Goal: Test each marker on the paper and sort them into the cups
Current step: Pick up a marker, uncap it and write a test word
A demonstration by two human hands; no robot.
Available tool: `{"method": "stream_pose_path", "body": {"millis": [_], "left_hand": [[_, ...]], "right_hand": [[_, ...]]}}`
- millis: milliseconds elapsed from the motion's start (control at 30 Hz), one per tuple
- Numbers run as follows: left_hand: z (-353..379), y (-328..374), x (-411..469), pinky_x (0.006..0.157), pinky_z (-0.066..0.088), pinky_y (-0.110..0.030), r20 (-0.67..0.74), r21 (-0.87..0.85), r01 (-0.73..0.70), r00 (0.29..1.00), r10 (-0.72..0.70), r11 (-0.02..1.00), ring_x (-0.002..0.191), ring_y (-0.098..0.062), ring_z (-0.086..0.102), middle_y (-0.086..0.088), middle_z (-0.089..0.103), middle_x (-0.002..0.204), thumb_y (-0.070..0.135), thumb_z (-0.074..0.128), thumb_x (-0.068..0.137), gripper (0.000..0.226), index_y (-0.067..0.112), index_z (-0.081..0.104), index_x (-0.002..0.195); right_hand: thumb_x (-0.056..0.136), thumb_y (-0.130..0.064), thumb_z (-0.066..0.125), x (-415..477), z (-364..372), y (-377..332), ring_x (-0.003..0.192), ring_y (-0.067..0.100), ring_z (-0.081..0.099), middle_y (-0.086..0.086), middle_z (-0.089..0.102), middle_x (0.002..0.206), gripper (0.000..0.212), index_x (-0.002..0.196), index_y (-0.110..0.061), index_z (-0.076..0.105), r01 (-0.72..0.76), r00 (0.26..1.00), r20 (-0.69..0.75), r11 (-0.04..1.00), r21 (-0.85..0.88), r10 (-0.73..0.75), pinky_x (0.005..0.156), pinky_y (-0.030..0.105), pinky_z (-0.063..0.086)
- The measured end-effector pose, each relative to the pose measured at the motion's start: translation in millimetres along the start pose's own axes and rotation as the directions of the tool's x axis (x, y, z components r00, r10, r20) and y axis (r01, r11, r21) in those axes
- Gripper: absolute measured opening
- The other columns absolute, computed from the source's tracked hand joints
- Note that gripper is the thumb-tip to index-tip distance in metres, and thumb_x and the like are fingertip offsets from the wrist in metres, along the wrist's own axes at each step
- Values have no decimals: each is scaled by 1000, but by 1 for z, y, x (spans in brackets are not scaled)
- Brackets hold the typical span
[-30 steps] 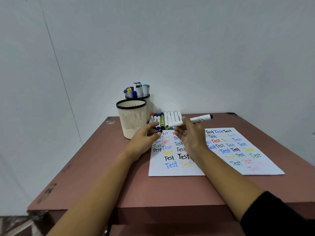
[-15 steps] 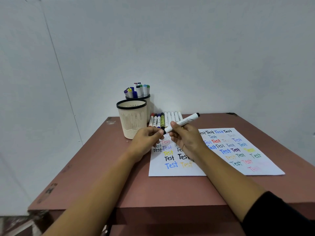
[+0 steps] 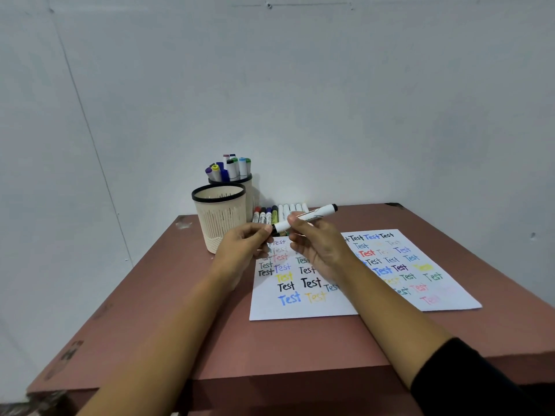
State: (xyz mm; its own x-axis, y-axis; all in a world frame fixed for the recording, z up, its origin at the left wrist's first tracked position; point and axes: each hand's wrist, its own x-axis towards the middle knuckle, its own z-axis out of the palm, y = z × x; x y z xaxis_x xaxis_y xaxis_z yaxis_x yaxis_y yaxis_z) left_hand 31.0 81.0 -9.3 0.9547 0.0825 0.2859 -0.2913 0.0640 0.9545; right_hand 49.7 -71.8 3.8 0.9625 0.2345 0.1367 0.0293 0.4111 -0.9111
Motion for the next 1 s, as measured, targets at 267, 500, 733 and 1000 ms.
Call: {"method": "stream_pose_path", "body": {"millis": [267,500,733,1000], "left_hand": [[-2,22,5,60,52,-20,-249,-45,-162,957,147,986,60,-7,57,-3,58,69,12,58,90,15,11,62,75],[-9,66,16,72,56,-31,-228,361,-344,869,440,867,83,-18,65,1,63,82,15,63,87,7,16,58,92],[-41,137,48,77,54,-32,-286,599,-343,752,593,724,80,-23,65,-3,62,86,21,59,87,24,16,50,109],[-56,134,62,63,43,-26,-203,750,-191,845,494,633,75,-21,58,-6,60,88,17,58,89,22,10,51,108]], "right_hand": [[98,-26,43,10,-18,-3,72,16,52,-5,53,73,22,77,-26,50,84,874,-375,857,-508,-309,66,31,47],[95,-23,47,15,-28,31,98,29,56,13,62,102,27,99,-7,69,36,952,-3,122,-992,-305,81,34,49],[94,-24,49,14,-26,30,103,28,52,10,62,106,25,102,-9,68,57,950,40,46,-997,-310,82,34,47],[95,-26,48,13,-24,28,105,28,51,9,62,108,26,104,-11,68,48,951,27,60,-997,-309,83,34,46]]}}
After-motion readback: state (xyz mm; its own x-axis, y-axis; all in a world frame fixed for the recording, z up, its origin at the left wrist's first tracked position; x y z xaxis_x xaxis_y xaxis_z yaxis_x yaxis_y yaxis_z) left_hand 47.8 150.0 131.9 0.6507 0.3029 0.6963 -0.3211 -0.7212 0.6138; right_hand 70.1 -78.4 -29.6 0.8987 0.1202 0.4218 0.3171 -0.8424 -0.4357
